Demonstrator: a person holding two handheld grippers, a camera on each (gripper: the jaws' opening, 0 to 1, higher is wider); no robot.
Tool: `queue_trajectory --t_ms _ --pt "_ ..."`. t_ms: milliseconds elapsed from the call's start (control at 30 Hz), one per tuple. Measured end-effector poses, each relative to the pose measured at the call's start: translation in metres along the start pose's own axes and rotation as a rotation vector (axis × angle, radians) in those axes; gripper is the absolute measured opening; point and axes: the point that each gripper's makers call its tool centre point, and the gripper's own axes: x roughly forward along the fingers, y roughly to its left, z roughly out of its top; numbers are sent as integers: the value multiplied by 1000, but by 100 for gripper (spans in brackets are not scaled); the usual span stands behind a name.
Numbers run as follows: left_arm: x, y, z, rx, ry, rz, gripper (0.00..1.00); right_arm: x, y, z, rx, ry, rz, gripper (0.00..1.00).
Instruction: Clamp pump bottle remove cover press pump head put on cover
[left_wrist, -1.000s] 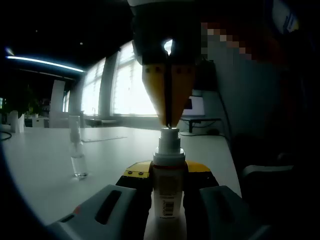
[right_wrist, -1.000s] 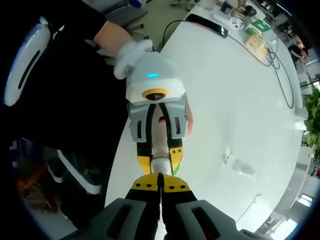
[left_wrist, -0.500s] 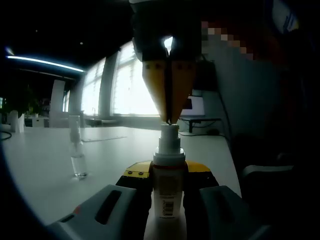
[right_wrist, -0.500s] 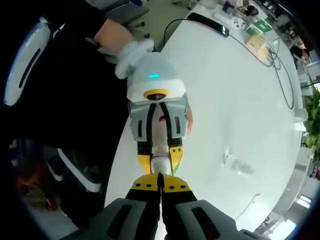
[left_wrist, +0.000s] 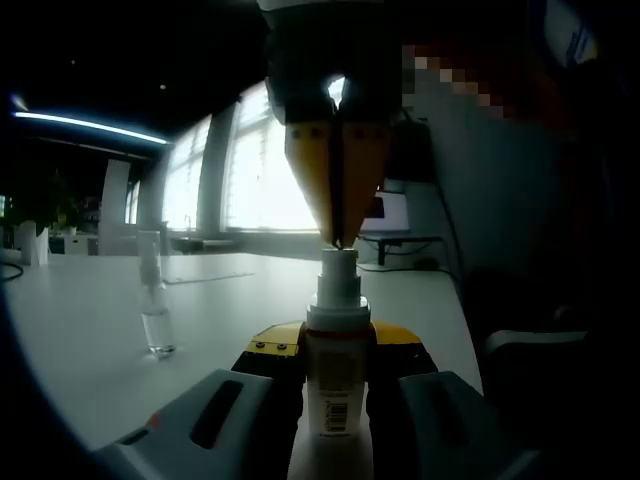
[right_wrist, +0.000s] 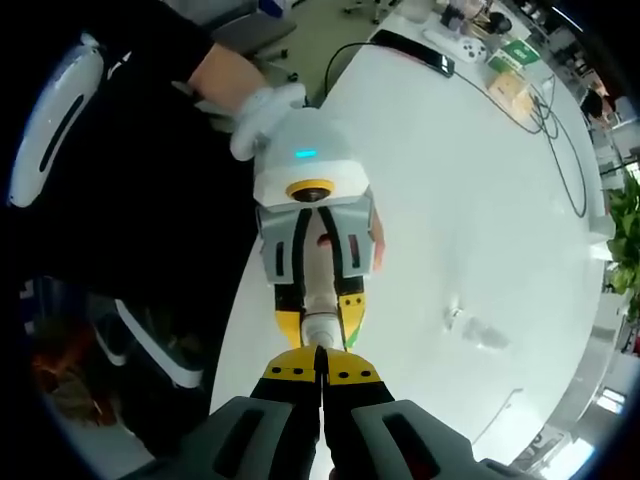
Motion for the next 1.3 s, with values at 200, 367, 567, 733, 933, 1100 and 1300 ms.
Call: queue_trajectory --t_ms 200,367,567,733,933,1100,1300 --pt "0 0 0 2 0 0 14 0 0 0 7 1 1 0" --pt "0 0 0 1 0 0 14 0 0 0 3 5 -5 0" --pt "0 0 0 -1 0 0 14 0 0 0 5 1 2 0" --pt "0 0 0 0 0 0 14 0 0 0 8 8 12 0" --pt "0 0 0 0 0 -1 14 0 0 0 1 17 12 0" --pt "0 0 0 1 0 -1 14 0 0 0 8 10 9 0" --pt "0 0 0 1 0 0 14 1 0 1 4 9 4 0"
